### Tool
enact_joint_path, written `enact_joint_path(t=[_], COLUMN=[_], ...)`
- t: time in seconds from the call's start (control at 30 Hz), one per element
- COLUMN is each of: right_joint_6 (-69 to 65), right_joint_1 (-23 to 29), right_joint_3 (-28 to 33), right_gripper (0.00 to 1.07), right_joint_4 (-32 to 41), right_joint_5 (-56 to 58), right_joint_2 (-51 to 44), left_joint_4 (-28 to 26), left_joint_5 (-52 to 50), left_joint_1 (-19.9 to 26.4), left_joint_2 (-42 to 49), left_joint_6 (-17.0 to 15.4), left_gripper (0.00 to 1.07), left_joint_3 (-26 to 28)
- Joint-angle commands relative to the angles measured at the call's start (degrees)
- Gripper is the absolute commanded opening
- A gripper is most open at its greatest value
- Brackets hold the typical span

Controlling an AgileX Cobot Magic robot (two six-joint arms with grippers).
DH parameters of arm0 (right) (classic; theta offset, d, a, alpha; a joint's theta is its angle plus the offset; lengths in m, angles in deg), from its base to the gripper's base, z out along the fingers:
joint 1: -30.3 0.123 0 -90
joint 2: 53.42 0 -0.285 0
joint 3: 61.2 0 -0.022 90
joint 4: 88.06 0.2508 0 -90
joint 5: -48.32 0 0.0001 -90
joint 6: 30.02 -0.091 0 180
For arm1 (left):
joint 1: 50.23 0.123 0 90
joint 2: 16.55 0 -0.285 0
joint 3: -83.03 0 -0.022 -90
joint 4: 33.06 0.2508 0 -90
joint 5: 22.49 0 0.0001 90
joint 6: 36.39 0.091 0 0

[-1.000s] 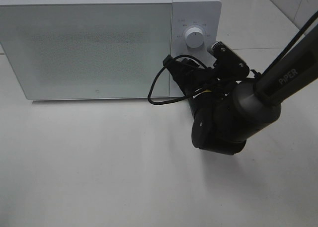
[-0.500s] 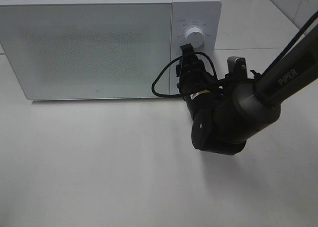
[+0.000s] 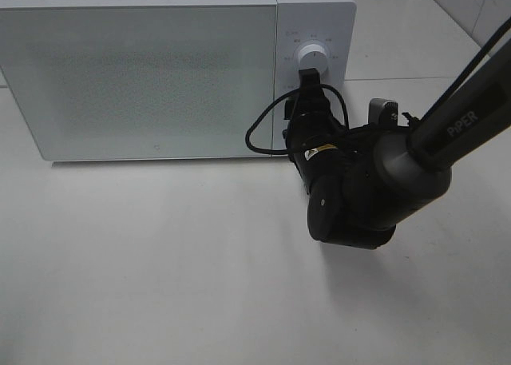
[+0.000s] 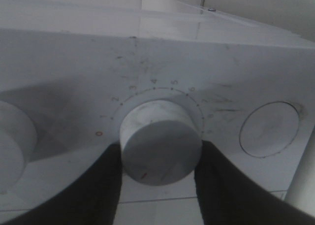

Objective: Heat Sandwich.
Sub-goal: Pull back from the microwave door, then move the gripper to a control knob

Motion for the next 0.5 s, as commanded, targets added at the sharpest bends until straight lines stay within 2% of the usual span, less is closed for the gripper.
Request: enact_joint_path(t=[0.03, 0.23, 0.33, 0.37, 0.4, 0.5], right_joint_6=[2.41, 5.67, 7.62, 8.37, 8.37, 9.22], right_joint_1=[-0.34, -0.17, -0.17, -0.17, -0.17, -0.17], right_joint_3=[-1.49, -0.4, 0.4, 0.97, 0.97, 1.83], right_gripper=[0.0, 0.07, 0.2, 0.28, 0.28, 0.43], right_joint_4=[-3.55, -3.61, -4.18, -4.47, -4.47, -5.04], right_joint_5=[-7.16, -7.68, -10.2, -11.12, -11.12, -11.63], right_joint_2=[-0.4, -0.4, -0.4, -0.4, -0.4, -0.4], left_joint_4=[-0.17, -0.17, -0.17, -0.17, -0.17, -0.17], left_joint_5=[-0.92, -0.92, -0.92, -0.92, -0.92, -0.92], left_joint_1=[0.11, 0.11, 0.11, 0.11, 0.11, 0.11], left_joint_2=[1.09, 1.09, 1.09, 1.09, 1.09, 0.97], left_joint_6=[0.06, 0.06, 0.06, 0.06, 0.06, 0.06], left_gripper=[0.65, 0.65, 0.65, 0.65, 0.65, 0.65], left_joint_3=[-0.06, -0.06, -0.06, -0.06, -0.06, -0.06])
